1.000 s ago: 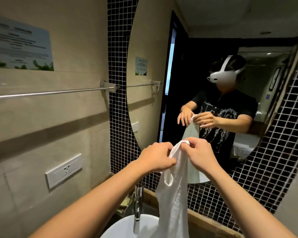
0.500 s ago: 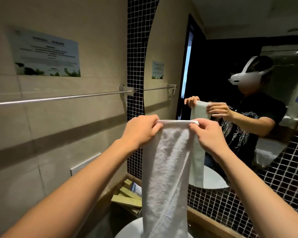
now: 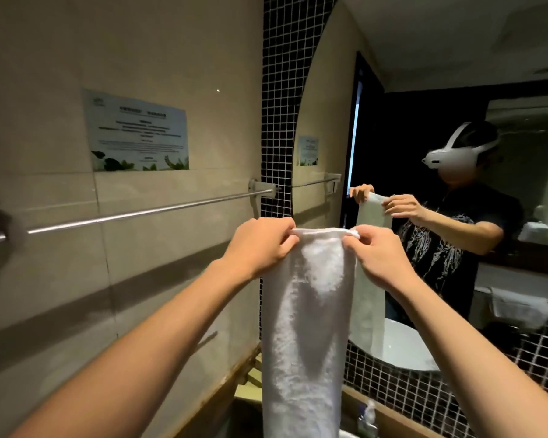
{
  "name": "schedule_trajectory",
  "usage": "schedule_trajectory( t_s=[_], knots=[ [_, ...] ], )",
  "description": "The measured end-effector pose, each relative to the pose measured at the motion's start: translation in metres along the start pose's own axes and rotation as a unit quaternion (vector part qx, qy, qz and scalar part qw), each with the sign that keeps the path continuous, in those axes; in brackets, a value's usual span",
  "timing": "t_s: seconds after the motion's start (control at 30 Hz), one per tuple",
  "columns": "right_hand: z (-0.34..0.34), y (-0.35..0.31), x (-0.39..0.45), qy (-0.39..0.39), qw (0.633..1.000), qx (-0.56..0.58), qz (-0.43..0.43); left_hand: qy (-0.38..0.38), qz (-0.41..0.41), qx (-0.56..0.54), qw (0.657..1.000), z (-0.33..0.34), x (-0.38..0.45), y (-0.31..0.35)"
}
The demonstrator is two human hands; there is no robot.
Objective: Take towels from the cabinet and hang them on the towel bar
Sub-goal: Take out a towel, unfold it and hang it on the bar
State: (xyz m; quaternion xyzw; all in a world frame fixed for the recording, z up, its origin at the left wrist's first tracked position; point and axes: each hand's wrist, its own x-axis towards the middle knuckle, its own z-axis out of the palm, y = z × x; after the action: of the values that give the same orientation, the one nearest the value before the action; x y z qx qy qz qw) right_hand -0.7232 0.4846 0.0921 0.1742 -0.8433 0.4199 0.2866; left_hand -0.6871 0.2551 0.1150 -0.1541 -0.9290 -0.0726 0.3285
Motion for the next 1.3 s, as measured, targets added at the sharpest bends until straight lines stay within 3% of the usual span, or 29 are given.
schedule_trajectory(
  t_s=[0.2,0.4,0.73,0.9,1.07,1.2,1.3],
  knots=[
    [0.019,-0.035,0.033,0.029,0.997,0.019,-0.069,0.043,-0.034,0.028,0.998,-0.031,0.005,-0.023],
    [0.047,-0.077,0.068,-0.041,0.988,0.053,-0.140,0.067,-0.099,0.108,0.987,-0.076,-0.008,-0.049],
    [0.104,-0.167,0.107,-0.099,0.965,0.101,-0.219,0.099,-0.180,0.264,0.942,-0.167,-0.030,-0.086],
    [0.136,-0.212,0.120,-0.086,0.964,0.078,-0.239,0.121,-0.186,0.338,0.914,-0.199,-0.029,-0.120],
    [0.187,-0.224,0.113,-0.089,0.957,0.016,-0.274,0.033,-0.178,0.386,0.904,-0.194,-0.047,-0.148],
    [0.215,-0.221,0.102,-0.159,0.951,-0.011,-0.266,-0.060,-0.185,0.411,0.891,-0.176,-0.057,-0.158],
    [0.220,-0.223,0.107,-0.198,0.950,-0.026,-0.242,-0.065,-0.150,0.431,0.887,-0.175,-0.049,-0.148]
  ],
)
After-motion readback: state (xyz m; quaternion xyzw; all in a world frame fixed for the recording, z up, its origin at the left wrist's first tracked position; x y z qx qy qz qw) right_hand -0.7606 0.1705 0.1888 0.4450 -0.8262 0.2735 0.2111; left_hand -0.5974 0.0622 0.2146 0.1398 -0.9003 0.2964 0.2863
